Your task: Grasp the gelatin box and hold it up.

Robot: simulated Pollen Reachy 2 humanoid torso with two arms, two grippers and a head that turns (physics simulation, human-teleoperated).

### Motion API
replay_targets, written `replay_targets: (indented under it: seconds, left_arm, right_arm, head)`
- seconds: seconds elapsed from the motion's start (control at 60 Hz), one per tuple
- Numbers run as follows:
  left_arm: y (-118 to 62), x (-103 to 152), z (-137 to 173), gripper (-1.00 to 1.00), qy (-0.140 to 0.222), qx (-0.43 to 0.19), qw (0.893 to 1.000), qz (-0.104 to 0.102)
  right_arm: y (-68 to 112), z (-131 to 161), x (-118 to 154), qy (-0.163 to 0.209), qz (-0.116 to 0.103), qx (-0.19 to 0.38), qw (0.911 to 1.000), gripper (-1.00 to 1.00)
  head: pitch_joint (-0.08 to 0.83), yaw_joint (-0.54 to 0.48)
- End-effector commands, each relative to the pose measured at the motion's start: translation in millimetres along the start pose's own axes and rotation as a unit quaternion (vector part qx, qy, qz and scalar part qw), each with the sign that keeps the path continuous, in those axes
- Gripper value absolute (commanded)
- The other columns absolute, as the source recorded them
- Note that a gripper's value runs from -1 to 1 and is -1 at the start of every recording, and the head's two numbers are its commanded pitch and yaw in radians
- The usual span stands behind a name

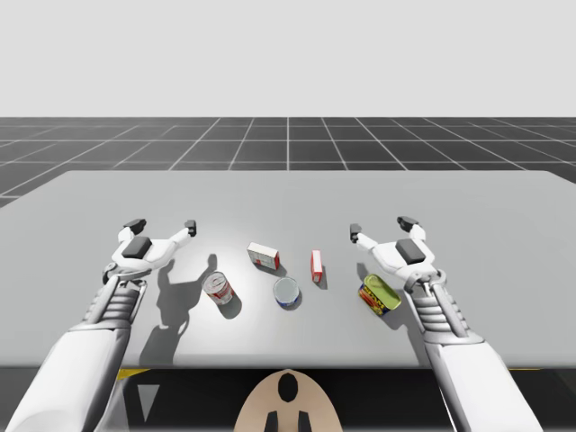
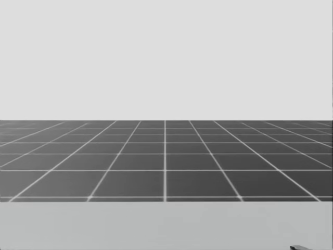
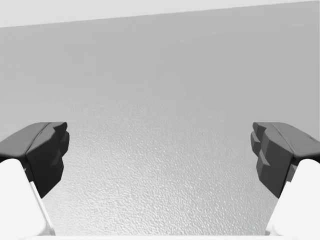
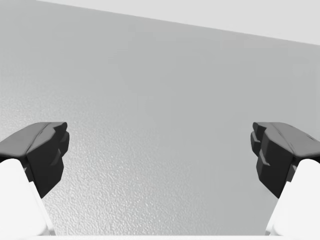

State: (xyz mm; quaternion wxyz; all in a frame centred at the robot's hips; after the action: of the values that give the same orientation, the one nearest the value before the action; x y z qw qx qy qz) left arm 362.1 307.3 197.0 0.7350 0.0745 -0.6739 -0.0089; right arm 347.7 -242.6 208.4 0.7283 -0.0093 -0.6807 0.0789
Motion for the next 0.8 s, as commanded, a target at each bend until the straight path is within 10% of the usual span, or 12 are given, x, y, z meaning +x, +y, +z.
replay_targets:
  seconds: [0.017, 0.283, 0.8]
  left_arm:
    - [-0.5, -0.8, -0.6, -1.0, 0.001, 0.001, 1.0, -0.001]
    - [-0.8, -0.7, -0.7, -1.0, 0.004, 0.002, 1.0, 0.001]
    - [-1.3, -1.6, -2.4, -1.0, 0.007, 0.002, 1.0, -0.002]
  right_arm:
    - [0.6, 1.7, 0.1, -0.011, -0.005, -0.011, 0.9999, -1.0]
    - [-1.7, 1.1, 5.4, -0.007, -0.004, -0.003, 1.0, -1.0]
    - [-0.3, 0.2, 8.4, -0.026, -0.007, -0.023, 0.9994, -1.0]
  head:
    - [-0.007, -0.01]
    - [0.079, 0.0]
    - [0.543, -0.04]
